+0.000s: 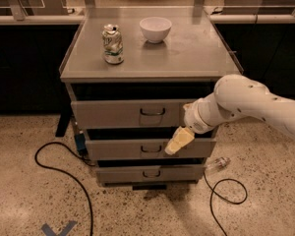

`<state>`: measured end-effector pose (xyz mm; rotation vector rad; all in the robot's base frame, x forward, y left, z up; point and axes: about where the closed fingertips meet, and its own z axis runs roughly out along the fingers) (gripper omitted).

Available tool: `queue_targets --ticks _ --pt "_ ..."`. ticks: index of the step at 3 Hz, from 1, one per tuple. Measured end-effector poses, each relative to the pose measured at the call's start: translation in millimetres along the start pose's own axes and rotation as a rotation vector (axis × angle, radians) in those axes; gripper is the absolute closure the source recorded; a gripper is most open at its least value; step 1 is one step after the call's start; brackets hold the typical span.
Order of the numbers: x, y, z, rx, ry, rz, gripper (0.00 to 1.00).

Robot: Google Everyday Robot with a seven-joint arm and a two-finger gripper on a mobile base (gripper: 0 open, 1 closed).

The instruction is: Open top drawer

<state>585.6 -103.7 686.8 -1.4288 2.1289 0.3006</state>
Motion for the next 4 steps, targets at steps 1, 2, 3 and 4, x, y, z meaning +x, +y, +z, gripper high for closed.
queue_targets --ticks 1,2,3,4 --pt "-0.2 0.2 0.5 0.001 0.0 0.0 0.0" --pt "-7.3 -7.9 14.1 0.048 -0.048 0.01 0.0" --pt "-21.8 -27.0 24.3 0.147 -0.164 0.031 0.0" --pt "-30.2 -38.8 21.5 0.195 -0.193 0.031 0.0"
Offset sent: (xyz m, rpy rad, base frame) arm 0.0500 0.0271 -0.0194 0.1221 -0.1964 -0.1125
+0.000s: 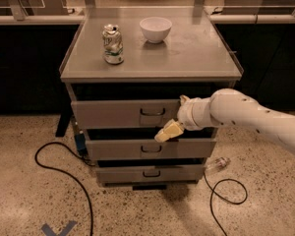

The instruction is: Open top drawer

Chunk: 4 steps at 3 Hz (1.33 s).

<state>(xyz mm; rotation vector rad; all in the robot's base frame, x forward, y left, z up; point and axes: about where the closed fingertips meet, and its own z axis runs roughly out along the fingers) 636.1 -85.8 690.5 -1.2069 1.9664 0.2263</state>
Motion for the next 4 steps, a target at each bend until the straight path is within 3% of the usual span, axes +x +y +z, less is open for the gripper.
queue_targets --ticks 1,2,3,4 --pt "0.0 0.0 0.1 0.0 0.0 0.0 0.0" --pt "-2.6 -3.4 21.5 -0.07 0.016 -0.042 0.0" --pt "-24.7 -21.0 86.0 -0.132 0.079 -0.222 0.0" --pt "-23.1 -20.9 85.5 -0.132 0.08 -0.22 0.0"
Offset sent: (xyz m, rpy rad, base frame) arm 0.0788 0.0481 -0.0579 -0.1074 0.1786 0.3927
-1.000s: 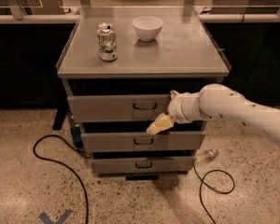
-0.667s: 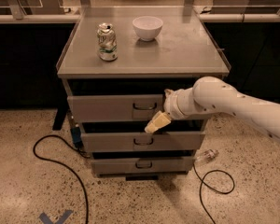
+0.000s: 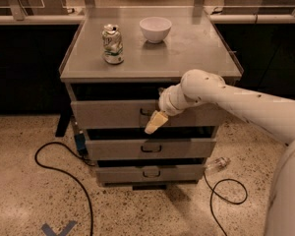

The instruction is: Open top drawer

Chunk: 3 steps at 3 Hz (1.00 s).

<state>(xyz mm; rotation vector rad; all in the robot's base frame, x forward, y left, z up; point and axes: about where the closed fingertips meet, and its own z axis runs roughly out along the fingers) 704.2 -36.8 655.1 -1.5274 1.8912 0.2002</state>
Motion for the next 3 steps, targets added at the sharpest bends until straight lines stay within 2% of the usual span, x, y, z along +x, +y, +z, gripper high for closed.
queue_targets --ticks 1,3 --pt "0.0 0.1 0.1 0.0 0.0 0.0 0.19" --pt "0.0 0.0 0.2 0.0 0.0 0.0 0.65"
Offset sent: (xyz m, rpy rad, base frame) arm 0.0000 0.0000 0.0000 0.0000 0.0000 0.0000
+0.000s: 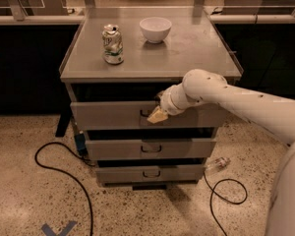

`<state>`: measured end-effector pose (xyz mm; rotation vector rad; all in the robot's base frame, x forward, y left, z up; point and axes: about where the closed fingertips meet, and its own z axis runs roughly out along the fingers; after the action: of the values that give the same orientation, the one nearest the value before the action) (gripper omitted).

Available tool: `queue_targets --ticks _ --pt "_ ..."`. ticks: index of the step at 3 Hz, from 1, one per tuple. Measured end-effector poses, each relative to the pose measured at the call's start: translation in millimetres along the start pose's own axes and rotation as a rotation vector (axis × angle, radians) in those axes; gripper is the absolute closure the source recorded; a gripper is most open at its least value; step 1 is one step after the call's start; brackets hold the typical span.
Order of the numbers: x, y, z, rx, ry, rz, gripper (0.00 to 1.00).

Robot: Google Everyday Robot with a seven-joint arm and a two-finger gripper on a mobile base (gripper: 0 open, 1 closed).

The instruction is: Open top drawer

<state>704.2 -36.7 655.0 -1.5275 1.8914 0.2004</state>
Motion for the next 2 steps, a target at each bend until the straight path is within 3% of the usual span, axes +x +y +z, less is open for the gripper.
queue_targets --ticks 1,2 --pt "-1.5 -2.5 -1.1 -0.001 0.004 0.004 0.87" --pt "-2.9 -3.6 -3.4 -0.001 0.004 0.004 1.0"
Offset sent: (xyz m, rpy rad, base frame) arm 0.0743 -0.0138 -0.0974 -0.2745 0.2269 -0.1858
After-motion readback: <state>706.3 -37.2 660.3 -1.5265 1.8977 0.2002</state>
